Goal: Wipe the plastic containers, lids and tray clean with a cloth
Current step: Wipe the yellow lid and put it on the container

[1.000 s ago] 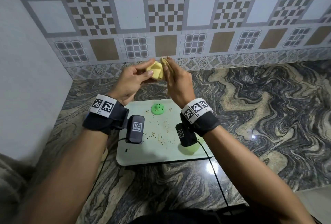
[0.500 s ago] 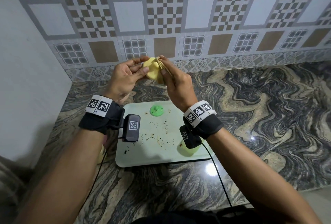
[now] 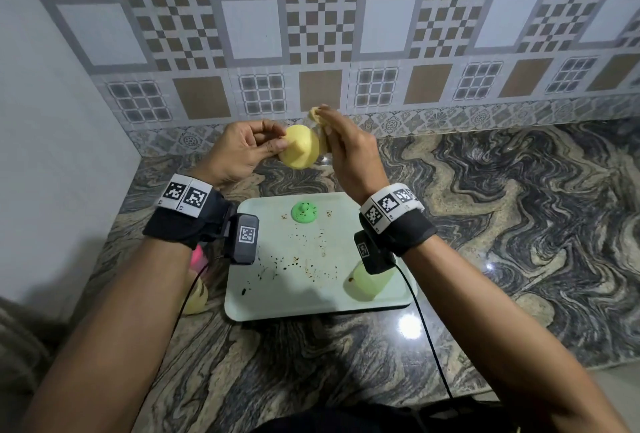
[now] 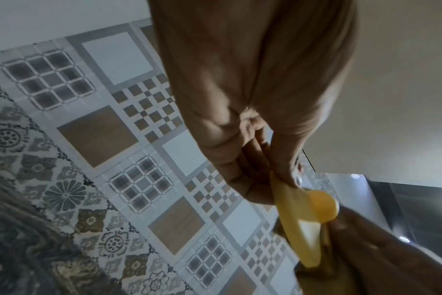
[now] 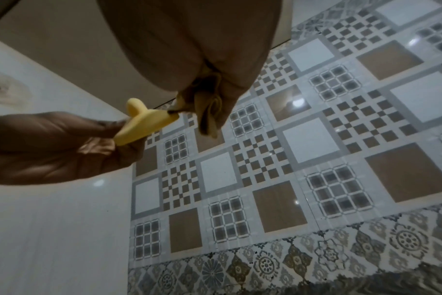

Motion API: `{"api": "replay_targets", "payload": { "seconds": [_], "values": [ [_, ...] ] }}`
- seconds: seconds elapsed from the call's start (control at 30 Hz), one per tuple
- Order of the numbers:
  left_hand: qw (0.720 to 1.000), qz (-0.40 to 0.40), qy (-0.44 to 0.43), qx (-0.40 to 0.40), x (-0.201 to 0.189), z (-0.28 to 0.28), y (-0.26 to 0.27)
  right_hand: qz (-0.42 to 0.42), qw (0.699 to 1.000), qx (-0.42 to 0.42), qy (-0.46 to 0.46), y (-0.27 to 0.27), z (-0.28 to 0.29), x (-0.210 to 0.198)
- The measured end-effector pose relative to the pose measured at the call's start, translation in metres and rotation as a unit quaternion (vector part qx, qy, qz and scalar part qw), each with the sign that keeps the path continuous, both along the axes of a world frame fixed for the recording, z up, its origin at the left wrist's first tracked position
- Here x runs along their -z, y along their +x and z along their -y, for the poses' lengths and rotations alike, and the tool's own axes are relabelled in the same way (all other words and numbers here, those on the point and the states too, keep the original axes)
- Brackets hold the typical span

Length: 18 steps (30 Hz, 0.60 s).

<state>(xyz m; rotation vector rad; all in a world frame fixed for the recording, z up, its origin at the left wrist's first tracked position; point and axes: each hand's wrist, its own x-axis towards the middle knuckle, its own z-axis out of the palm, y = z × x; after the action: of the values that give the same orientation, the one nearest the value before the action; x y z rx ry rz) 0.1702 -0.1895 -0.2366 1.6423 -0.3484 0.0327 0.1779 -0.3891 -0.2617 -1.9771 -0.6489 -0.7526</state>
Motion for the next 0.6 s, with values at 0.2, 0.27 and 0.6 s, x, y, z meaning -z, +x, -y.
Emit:
{"api": "replay_targets", "payload": {
  "seconds": [0.2, 0.27, 0.6],
  "values": [
    [0.999, 0.005, 0.05, 0.001, 0.0, 0.0, 0.004, -0.002, 0.996, -0.035, -0.081, -0.001, -0.001, 0.002],
    [0.998, -0.003, 0.062, 0.0, 0.003, -0.001, 0.004, -0.017, 0.999, 0.039, -0.021, 0.007, 0.003, -0.001],
    [0.999, -0.047, 0.021, -0.011, 0.008, 0.0, 0.005, -0.074, 0.993, 0.084, -0.033, 0.017, 0.01, 0.004]
  ]
}}
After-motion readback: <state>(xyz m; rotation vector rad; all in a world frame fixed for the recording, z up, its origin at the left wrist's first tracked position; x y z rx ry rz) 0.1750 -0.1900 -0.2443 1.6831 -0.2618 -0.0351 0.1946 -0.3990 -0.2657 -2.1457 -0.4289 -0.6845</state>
